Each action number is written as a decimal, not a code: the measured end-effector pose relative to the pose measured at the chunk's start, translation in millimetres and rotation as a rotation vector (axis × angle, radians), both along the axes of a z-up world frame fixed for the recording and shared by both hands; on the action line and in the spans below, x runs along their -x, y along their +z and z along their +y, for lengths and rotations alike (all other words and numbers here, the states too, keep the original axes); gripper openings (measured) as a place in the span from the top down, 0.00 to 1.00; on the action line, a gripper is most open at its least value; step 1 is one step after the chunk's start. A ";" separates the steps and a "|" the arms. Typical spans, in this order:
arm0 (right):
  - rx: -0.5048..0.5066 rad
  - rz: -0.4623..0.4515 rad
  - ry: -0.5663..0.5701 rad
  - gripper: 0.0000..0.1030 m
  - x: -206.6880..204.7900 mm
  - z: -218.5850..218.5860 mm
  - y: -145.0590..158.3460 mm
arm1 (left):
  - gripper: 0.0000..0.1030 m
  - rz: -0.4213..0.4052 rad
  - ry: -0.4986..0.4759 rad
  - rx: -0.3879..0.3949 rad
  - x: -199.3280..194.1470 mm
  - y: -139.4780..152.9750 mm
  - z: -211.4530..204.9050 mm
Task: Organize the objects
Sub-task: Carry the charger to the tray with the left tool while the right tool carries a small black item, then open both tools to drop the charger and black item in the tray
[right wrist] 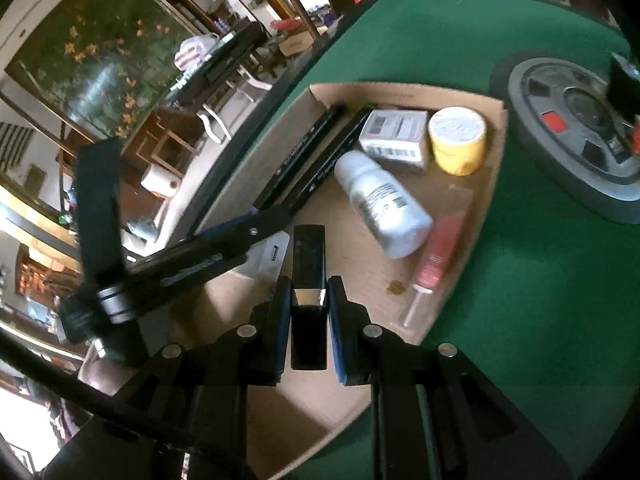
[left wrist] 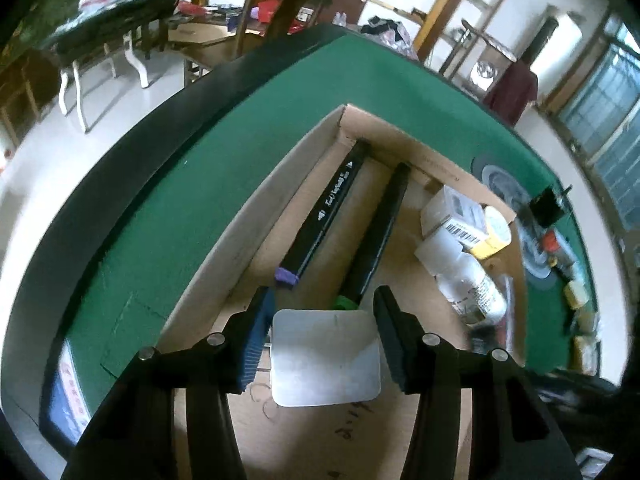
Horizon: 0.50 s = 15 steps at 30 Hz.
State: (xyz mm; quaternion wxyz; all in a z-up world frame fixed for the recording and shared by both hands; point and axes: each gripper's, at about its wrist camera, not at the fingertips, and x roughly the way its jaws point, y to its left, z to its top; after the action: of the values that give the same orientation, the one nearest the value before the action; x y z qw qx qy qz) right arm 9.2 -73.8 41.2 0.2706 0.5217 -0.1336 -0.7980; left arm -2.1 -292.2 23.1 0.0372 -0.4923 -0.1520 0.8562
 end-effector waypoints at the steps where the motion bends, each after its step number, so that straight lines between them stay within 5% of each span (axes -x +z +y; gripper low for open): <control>1: -0.016 -0.001 0.001 0.85 3.4 -2.4 -2.6 | 0.55 0.004 0.010 -0.004 -1.6 -0.4 -1.2; 9: -0.107 0.034 -0.044 0.80 10.0 -8.3 -10.5 | 0.42 0.011 0.070 -0.049 -10.6 -0.1 -1.1; 15: -0.082 0.093 -0.104 0.74 -6.6 14.5 9.1 | 0.39 -0.005 0.040 0.092 -15.3 2.1 19.4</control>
State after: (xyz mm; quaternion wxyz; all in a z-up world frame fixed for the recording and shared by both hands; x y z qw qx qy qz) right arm 15.8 -59.2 50.3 0.2134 0.4869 -0.1150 -0.8391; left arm 13.1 -272.8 25.2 -0.0029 -0.4923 -0.1227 0.8617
